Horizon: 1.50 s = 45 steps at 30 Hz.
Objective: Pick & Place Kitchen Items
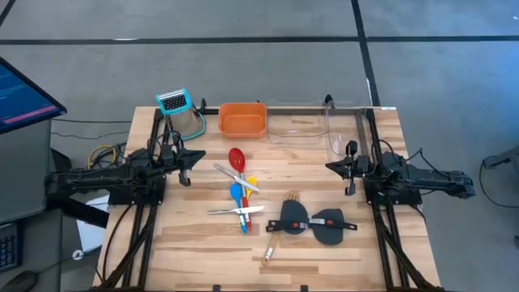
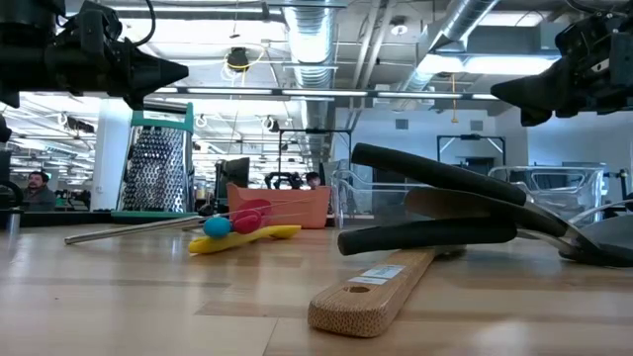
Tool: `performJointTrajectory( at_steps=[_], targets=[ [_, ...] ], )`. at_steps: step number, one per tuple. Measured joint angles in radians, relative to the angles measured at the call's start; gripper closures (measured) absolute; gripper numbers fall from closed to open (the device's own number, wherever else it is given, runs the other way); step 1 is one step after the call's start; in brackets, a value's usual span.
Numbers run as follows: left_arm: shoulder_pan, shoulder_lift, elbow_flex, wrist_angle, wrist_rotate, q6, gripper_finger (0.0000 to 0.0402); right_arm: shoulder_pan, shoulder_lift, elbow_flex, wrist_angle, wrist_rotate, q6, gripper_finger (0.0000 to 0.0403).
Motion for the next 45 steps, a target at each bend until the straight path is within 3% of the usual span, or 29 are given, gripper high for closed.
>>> performJointTrajectory(
  at_steps=[13,22,33,40,45],
  targets=[
    [0.0,0.0,0.0,0.0,0.0,0.0,0.04,0.0,0.0,0.0,0.002,0.0,0.001,0.0403],
    [0.0,0.0,0.0,0.0,0.0,0.0,0.04,0.0,0.0,0.0,0.001,0.0,0.152,0.0403],
    [0.0,0.0,0.0,0.001,0.001,-0.006,0.04,0.0,0.0,0.0,0.0,0.0,0.158,0.0403],
    [0.0,0.017,0.0,0.001,0.092,-0.074,0.04,-0.001,0.0,0.0,0.0,0.0,0.157,0.0403],
    [0.0,0.034,0.0,0.002,0.101,-0.082,0.04,0.0,0.0,0.0,0.0,0.0,0.156,0.0403]
  ],
)
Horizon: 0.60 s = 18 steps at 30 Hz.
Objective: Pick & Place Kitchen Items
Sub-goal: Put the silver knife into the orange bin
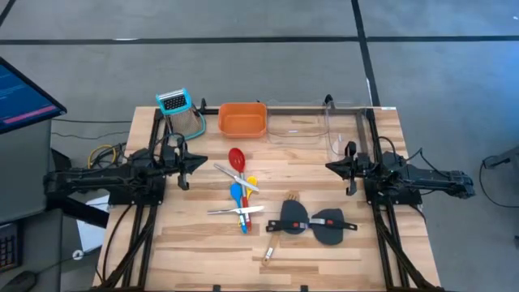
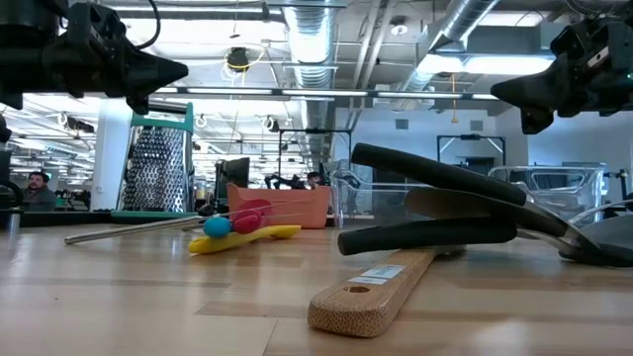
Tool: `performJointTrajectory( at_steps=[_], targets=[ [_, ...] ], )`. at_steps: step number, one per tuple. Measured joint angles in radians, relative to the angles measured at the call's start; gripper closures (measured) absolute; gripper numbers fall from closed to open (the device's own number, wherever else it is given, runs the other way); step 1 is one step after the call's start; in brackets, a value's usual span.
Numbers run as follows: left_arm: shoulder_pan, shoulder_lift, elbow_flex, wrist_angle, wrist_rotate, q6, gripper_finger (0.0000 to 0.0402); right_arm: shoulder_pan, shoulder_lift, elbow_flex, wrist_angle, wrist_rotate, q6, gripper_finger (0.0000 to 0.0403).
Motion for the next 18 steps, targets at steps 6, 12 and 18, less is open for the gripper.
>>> performJointTrajectory(
  at_steps=[6,12,18],
  targets=[
    [0.0,0.02,0.0,0.004,0.0,0.0,0.04,0.0,0.0,0.0,0.0,0.0,-0.008,0.0403],
    [0.0,0.026,0.0,0.006,0.0,0.003,0.04,0.0,0.0,0.0,-0.005,0.0,-0.007,0.0403],
    [0.0,0.026,0.0,0.006,0.0,0.003,0.04,-0.001,0.0,0.0,-0.008,0.0,-0.008,0.0403]
  ],
)
